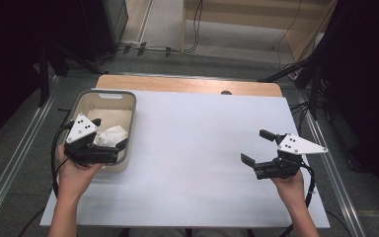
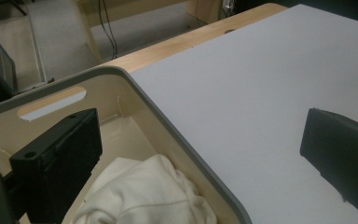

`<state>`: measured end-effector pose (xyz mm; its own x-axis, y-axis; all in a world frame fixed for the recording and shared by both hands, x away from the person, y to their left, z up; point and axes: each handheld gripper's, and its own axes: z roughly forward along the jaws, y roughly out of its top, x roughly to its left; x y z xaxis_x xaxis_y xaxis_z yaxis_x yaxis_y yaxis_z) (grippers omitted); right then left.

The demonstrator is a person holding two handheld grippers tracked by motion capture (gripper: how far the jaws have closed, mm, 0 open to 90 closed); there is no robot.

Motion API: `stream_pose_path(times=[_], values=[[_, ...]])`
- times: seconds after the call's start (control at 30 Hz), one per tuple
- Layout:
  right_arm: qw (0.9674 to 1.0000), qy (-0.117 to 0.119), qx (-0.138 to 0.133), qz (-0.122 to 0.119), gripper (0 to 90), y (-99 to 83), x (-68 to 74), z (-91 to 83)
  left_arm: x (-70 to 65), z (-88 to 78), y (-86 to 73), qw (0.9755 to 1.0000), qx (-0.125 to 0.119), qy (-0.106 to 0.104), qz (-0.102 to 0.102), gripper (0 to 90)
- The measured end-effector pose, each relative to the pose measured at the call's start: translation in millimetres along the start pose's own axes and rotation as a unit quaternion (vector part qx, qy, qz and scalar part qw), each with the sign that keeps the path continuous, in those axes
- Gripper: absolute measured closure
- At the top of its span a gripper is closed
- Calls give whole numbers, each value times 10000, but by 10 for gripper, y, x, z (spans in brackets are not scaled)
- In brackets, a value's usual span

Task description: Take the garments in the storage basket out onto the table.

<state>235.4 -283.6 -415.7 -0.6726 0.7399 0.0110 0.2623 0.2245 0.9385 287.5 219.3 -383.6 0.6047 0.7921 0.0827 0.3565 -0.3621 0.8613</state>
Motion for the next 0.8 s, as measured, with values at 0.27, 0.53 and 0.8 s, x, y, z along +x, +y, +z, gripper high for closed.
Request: stream_pose_path(times=[0.27,0.53,0.8], values=[[10000,20,-5,-30,0,6,8,-7,98,55,-50,9990,313,271,-159,0],[10000,8,22,-34,0,3,7,-2,243,123,-113,9958,655,413,-482,0],[10000,-4,16,-18,0,2,-10,-17,332,191,-146,9922,955,543,-587,0]])
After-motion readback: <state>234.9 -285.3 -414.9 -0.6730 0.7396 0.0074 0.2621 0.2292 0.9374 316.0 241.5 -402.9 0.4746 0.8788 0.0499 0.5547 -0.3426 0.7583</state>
